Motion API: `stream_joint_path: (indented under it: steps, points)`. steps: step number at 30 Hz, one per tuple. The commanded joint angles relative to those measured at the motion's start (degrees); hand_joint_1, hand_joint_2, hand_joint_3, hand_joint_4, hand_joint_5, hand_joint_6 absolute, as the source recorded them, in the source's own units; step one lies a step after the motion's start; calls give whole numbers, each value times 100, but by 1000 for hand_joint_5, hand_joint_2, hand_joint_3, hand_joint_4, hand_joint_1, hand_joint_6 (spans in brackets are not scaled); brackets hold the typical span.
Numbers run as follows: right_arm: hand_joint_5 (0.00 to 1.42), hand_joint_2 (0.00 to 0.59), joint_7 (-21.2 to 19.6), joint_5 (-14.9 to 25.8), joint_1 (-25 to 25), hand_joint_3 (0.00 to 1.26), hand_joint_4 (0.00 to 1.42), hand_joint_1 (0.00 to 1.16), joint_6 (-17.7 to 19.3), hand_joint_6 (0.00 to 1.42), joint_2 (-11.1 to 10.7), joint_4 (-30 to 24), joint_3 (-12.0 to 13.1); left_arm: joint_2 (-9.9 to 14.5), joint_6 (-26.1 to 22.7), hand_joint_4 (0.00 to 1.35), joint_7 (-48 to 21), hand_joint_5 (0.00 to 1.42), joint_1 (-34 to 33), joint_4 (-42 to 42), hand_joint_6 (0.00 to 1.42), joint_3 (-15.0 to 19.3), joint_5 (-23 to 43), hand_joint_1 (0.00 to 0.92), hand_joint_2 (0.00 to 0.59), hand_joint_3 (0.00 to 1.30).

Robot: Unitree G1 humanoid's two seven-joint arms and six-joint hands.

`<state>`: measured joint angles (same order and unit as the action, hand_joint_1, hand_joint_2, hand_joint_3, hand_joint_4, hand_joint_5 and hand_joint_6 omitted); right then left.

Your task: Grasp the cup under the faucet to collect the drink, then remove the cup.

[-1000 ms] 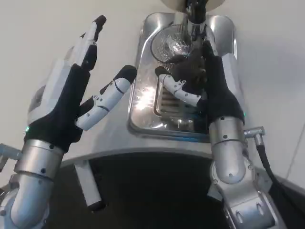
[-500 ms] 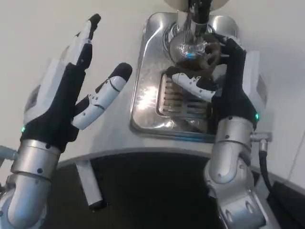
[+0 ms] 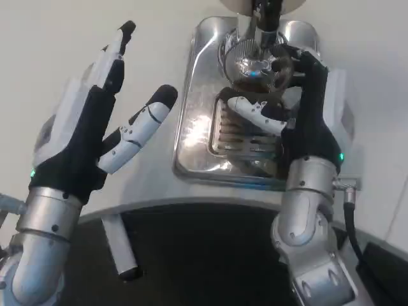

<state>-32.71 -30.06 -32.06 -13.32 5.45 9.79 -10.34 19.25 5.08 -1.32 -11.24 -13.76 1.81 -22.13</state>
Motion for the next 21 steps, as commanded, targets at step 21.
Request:
stream_joint_path:
  steps: [21]
  points:
    - [912, 175, 1017, -115, 800, 833, 895, 1162, -285, 1247, -94, -1582, -223, 275, -168, 0, -80, 0, 309, 74, 0, 165, -128, 0, 237, 0]
